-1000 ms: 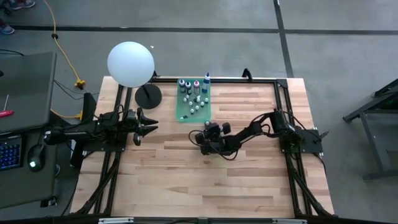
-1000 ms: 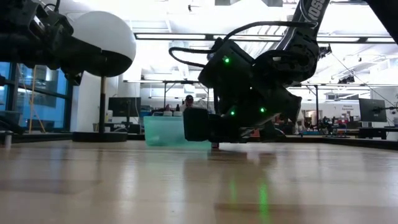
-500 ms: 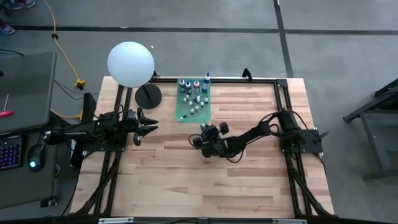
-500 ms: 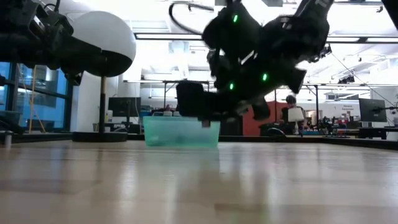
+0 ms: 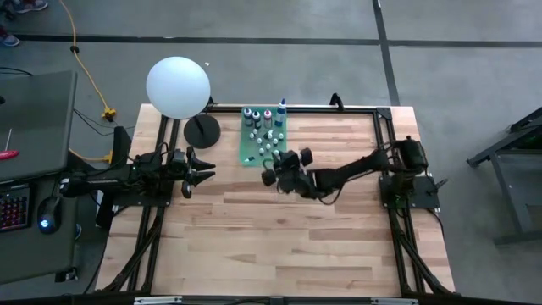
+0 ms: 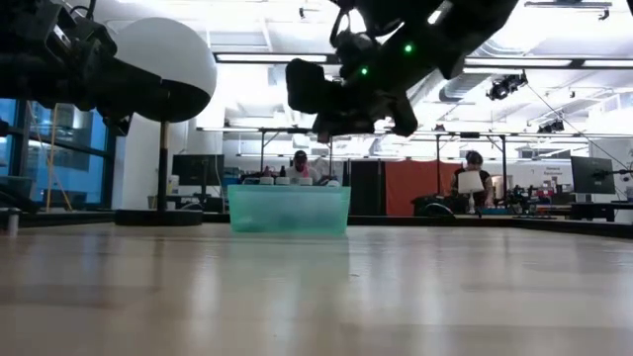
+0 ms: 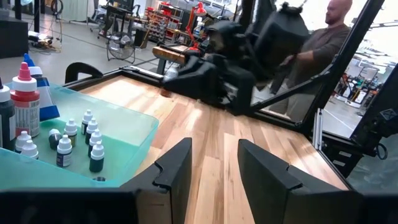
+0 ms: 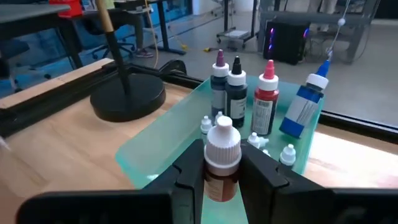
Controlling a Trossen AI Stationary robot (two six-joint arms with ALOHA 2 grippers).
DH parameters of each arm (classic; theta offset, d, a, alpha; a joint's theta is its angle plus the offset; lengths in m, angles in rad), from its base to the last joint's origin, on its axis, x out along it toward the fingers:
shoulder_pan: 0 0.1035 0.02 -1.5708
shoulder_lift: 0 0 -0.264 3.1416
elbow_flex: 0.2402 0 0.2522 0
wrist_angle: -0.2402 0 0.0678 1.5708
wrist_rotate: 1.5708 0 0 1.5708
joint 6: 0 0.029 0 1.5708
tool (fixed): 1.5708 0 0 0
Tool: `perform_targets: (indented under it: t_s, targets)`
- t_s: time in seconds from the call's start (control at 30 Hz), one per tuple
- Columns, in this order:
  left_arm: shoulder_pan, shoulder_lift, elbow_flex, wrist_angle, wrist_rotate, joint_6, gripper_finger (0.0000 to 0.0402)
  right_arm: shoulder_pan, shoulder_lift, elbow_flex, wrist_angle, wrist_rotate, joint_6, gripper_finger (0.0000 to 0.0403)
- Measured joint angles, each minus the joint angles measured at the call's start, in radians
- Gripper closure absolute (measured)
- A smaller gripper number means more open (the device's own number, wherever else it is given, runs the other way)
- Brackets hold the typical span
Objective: Pick & Place food coloring
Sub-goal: Put the small orange food coloring bottle into the blue bin
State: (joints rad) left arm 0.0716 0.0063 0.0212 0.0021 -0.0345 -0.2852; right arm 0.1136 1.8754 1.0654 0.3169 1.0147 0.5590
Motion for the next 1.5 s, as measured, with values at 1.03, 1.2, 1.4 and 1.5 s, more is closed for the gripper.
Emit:
perform_targets:
  t_s: [1.03,1.2,1.4,1.5]
  targets:
    - [0.000,0.000,0.000,0.000,0.000,0.000,0.0273,-0.212,0.119,0.028,0.000,-0.268,0.140,0.0336]
    - [0.000,0.000,0.000,0.000,0.000,0.000,0.0273,-0.211,0.172,0.098,-0.009,-0.290,0.124,0.0336]
    - [0.000,0.000,0.000,0.000,0.000,0.000,0.0273,-0.210,0.207,0.193,-0.165,-0.268,0.154,0.0336]
    - [0.000,0.000,0.000,0.000,0.000,0.000,0.0273,-0.210,0.207,0.213,-0.236,-0.241,0.184,0.0336]
